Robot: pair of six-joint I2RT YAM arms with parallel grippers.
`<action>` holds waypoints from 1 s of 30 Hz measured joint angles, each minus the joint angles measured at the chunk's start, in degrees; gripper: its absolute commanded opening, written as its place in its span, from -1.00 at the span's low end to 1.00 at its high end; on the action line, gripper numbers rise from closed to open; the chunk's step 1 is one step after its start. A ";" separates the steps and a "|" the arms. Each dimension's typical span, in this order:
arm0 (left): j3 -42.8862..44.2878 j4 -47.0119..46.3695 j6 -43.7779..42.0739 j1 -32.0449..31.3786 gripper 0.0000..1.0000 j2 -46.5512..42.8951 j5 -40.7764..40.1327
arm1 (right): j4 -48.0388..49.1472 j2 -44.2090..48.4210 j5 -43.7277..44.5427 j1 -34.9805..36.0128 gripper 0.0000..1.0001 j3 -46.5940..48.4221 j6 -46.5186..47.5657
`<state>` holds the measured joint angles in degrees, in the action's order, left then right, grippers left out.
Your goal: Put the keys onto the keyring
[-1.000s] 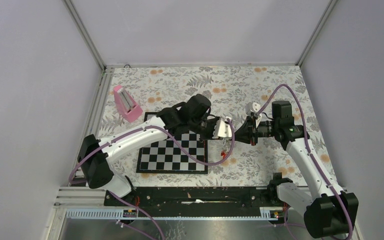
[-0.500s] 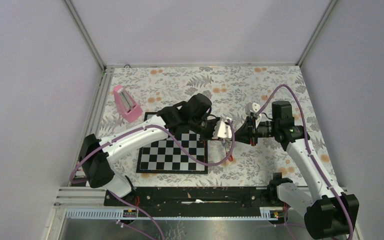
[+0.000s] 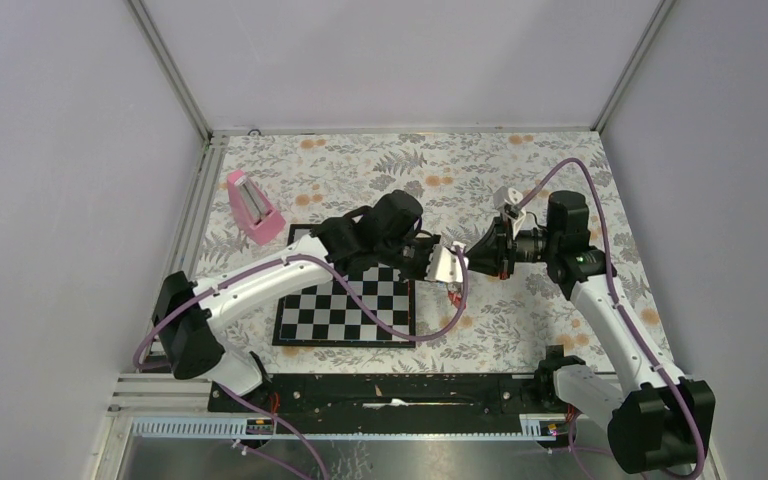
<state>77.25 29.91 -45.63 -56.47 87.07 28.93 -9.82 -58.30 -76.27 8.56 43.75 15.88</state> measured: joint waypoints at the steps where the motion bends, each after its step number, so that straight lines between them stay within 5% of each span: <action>1: 0.00 -0.11 -0.07 -0.20 -1.00 -0.15 -0.61 | 2.08 0.00 -0.11 -0.11 -1.00 -0.46 -1.99; 14: -0.50 -0.90 -1.11 -1.79 -1.00 -1.53 -5.81 | 12.57 0.00 -1.51 -0.76 -1.00 -2.80 -11.63; 30: -0.50 1.68 -0.85 -1.97 -1.00 -1.55 -5.44 | -2.78 0.07 -1.77 -0.83 -1.00 -2.45 4.94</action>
<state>76.75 31.59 -46.48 -58.43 85.52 23.49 -12.60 -58.24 -78.04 7.73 41.30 20.82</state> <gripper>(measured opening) 0.010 0.017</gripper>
